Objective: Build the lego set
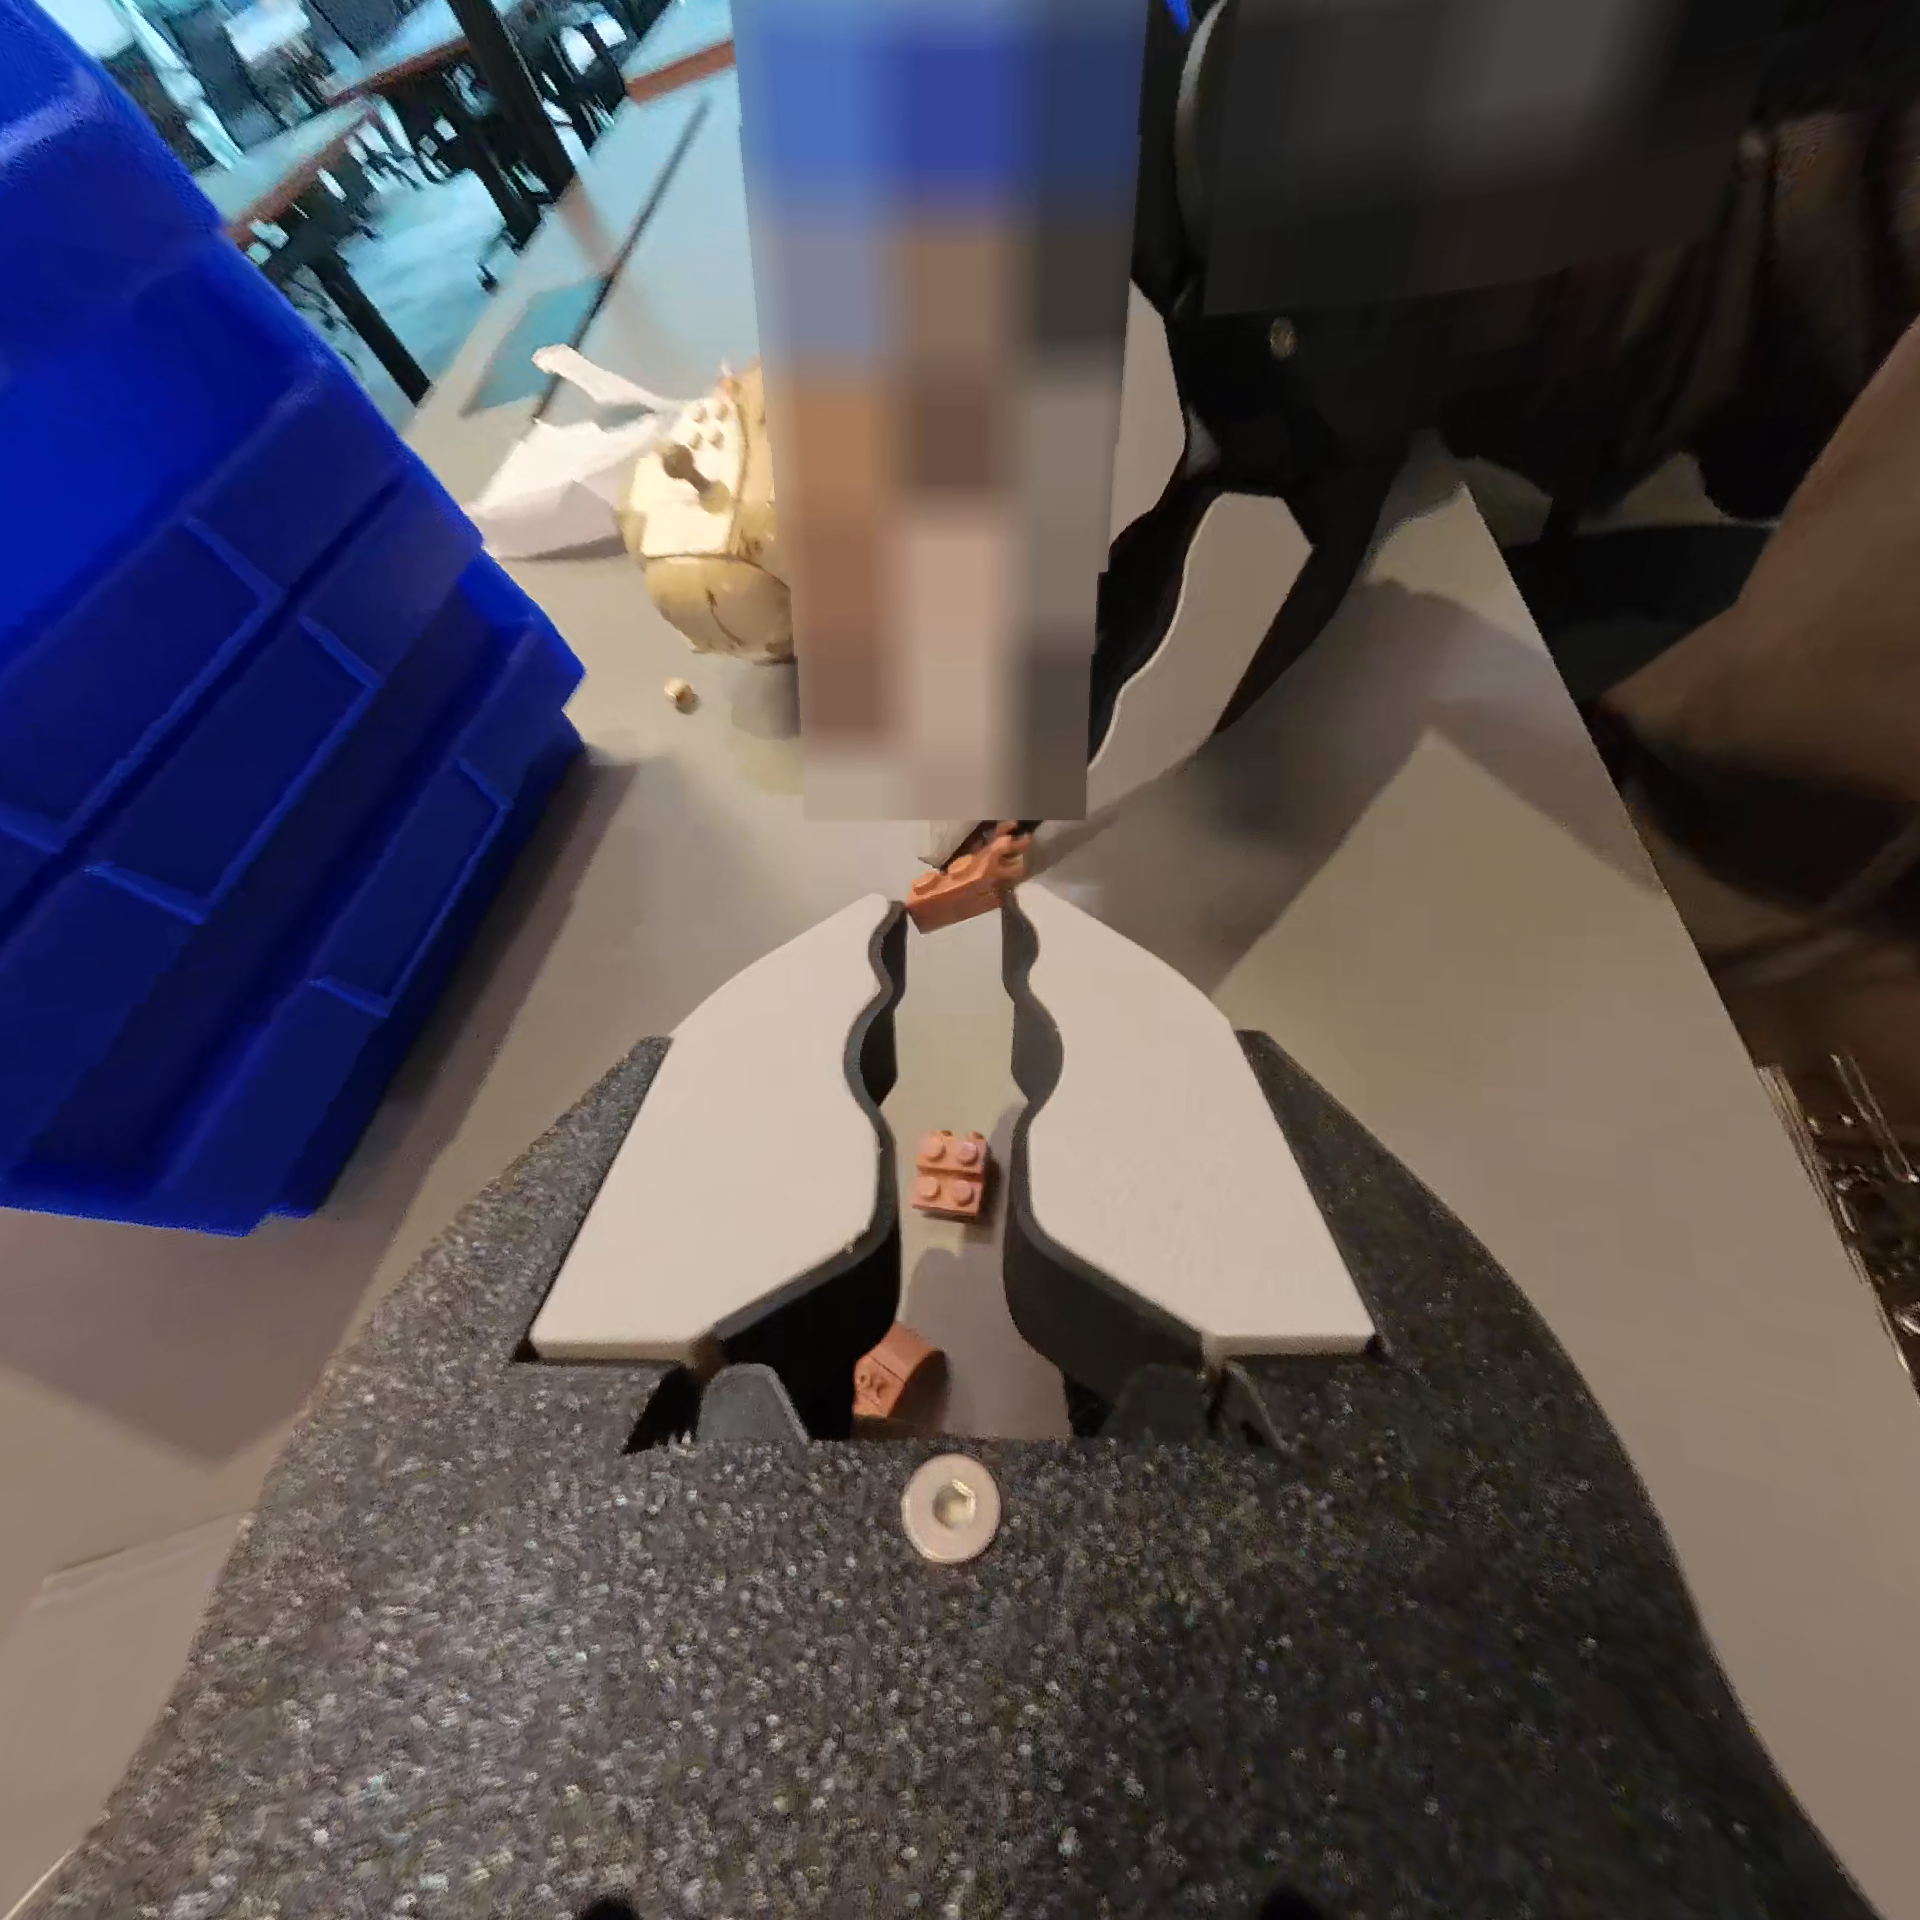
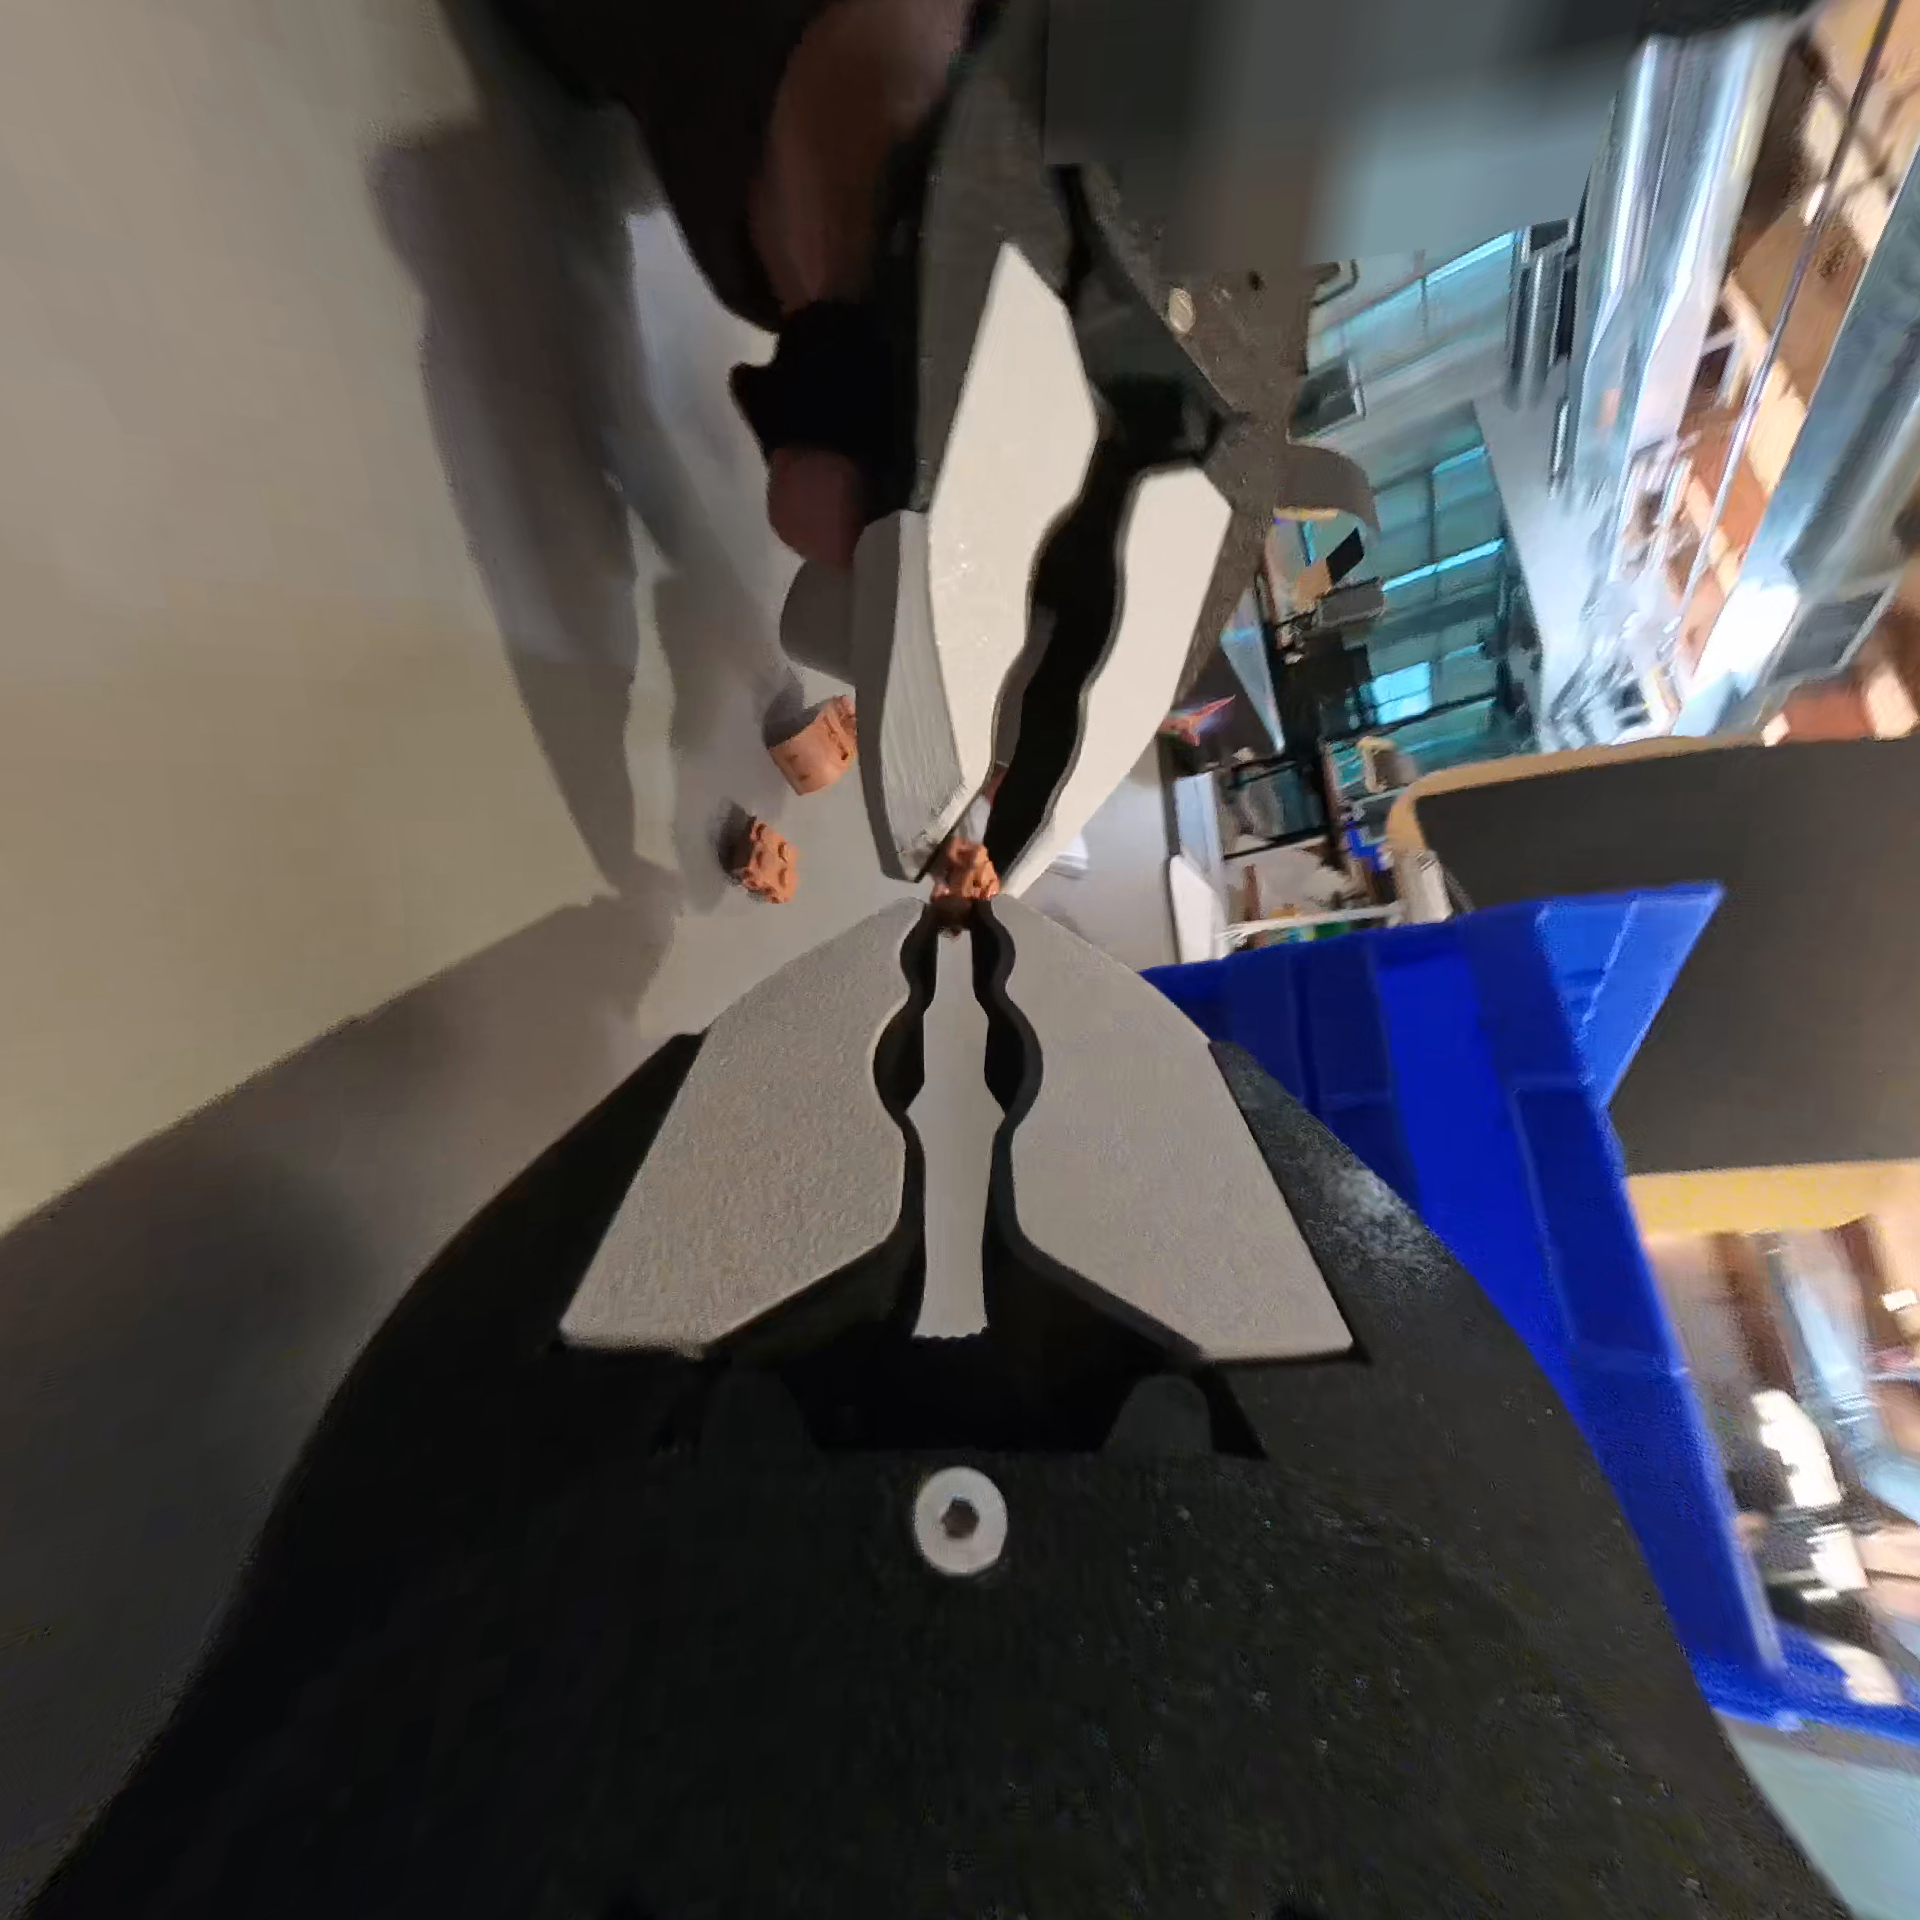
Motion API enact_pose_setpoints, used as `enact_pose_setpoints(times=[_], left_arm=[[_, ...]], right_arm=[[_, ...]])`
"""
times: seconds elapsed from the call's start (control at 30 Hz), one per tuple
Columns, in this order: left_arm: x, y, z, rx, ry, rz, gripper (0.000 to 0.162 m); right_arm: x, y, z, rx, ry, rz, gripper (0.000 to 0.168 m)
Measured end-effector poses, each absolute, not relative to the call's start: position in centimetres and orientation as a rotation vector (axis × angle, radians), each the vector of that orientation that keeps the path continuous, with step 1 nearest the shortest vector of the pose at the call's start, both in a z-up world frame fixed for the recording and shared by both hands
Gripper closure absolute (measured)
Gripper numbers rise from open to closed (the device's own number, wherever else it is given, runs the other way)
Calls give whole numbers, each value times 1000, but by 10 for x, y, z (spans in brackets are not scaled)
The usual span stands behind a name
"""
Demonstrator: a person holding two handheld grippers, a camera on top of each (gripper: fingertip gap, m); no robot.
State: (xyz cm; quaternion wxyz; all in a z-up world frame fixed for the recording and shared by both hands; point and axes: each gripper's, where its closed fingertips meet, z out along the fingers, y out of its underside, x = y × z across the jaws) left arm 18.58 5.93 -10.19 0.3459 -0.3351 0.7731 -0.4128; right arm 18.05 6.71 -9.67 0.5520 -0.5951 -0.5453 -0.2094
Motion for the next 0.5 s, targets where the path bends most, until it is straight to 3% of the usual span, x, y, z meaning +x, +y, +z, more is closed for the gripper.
enact_pose_setpoints(times=[0.33,0.5], left_arm=[[191,75,-65,-747,1738,-940,141],[189,75,-72,-623,1757,-751,145]], right_arm=[[191,77,-97,-1704,-962,-149,162],[192,82,-84,-1774,-738,65,162]])
